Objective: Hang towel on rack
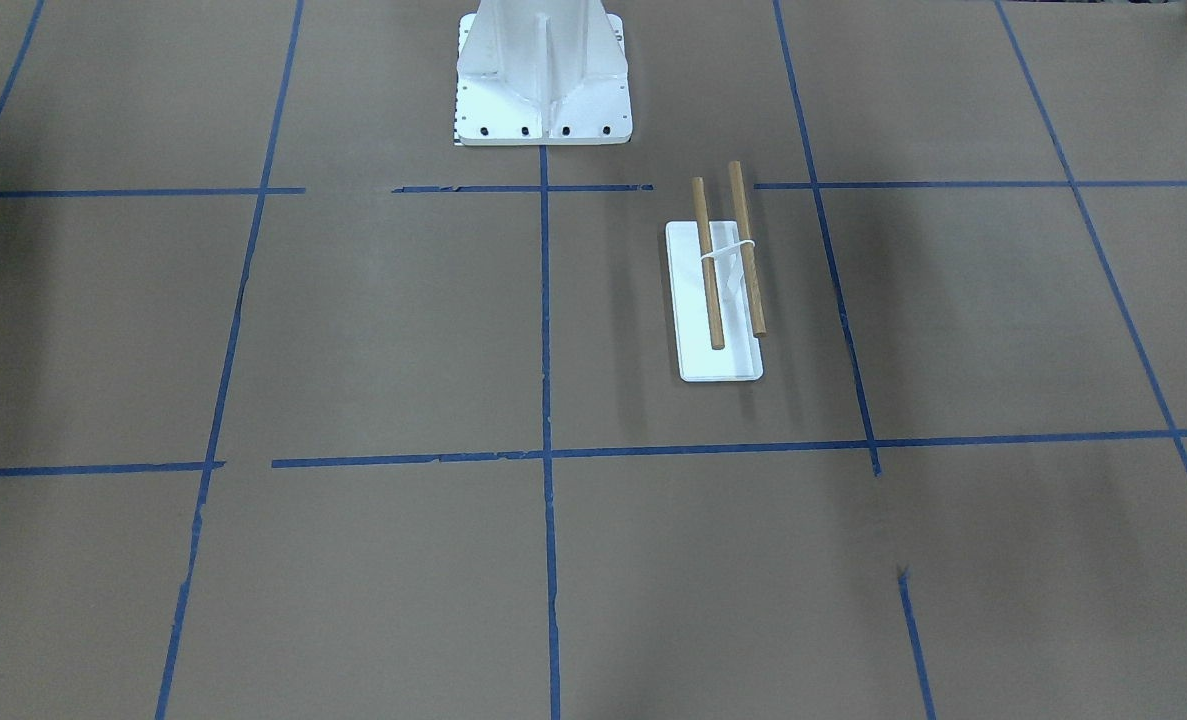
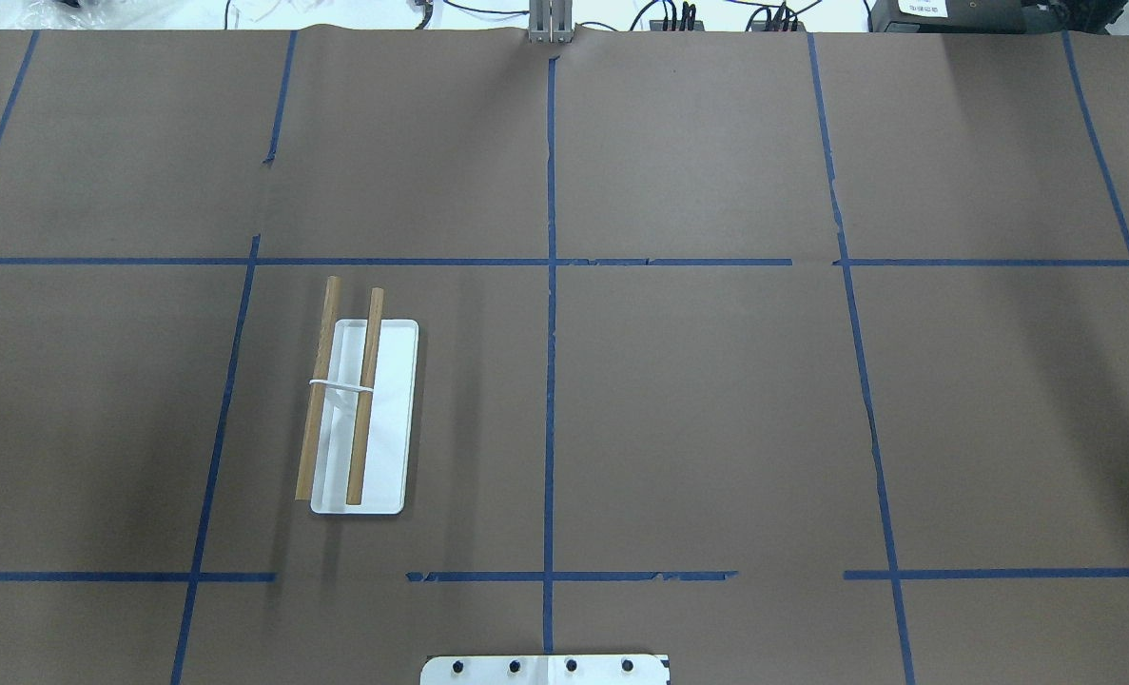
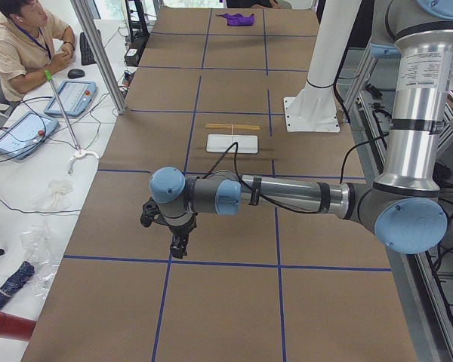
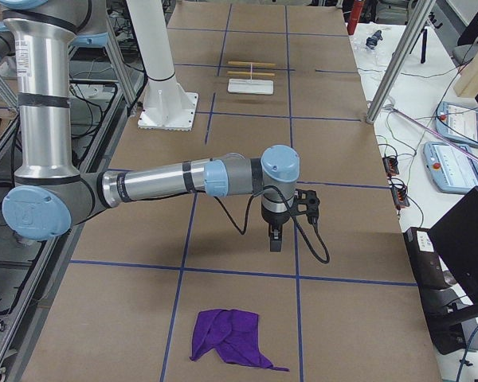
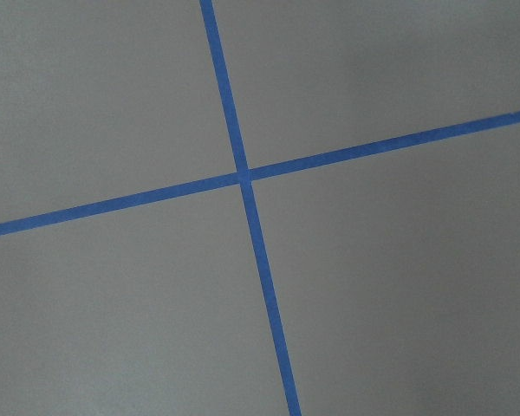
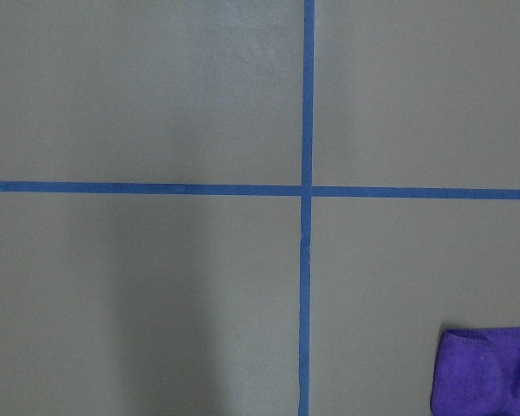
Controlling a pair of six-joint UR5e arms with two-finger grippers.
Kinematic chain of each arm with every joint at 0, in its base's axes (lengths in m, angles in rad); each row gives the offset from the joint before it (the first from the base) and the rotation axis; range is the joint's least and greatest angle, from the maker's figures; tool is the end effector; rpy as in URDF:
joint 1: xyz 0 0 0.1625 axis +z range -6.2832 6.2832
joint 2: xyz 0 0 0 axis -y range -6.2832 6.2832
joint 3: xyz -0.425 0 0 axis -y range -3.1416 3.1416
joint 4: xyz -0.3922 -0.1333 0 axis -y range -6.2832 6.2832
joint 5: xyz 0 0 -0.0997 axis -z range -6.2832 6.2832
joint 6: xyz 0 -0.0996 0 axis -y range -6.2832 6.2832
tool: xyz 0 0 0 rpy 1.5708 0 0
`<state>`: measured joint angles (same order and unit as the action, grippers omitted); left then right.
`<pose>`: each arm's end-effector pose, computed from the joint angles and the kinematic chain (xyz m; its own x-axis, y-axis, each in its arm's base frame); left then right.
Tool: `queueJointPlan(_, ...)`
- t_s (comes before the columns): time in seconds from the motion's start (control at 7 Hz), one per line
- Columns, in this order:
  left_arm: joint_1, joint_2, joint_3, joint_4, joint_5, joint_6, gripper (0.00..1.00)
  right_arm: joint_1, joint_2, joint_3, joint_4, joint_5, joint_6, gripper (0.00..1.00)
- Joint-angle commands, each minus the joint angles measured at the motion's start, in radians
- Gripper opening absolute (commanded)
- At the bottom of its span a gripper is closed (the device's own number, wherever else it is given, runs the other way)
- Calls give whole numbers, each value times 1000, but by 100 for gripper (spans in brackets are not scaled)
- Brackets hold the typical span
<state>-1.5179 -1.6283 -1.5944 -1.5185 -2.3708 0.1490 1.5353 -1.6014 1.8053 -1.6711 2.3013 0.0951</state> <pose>-0.0344 -0.5195 0.6215 0.6791 0.2050 -0.7048 -0.1554 0.9786 0.1349 0.0498 -0.4800 0.5714 0.7419 -0.0006 0.6705 -0.0353 0.9986 0.0399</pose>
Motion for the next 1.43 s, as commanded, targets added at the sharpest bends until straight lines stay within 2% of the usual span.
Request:
queueJointPlan(0.0,-8,-59,-65,125,-1,6,100,-3,-9,2,-1,13,0,100)
queueJointPlan(0.14,-8,-58,-84,123,-4,3,100,-4,-9,-4,-2,13,0,100)
queueJointPlan(0.43,-4,-48,-111,120,-8,1,100,-4,-9,3,1,71,2,100)
queueJointPlan(0.57,8,-54,-113,117,-10,1,100,-39,-9,-13,-1,69,-2,100)
queueJointPlan(0.71,10,-67,-98,80,-11,4,100,-47,-24,-55,31,67,-14,100)
queueJointPlan(0.86,13,-73,-82,14,-5,0,100,-47,-78,-91,141,40,-21,100)
queueJointPlan(1.0,13,-73,-66,3,-8,3,100,-46,-81,-227,266,15,-18,100)
queueJointPlan(1.29,13,-71,-62,-29,-10,3,100,-35,-19,-564,513,6,-14,100)
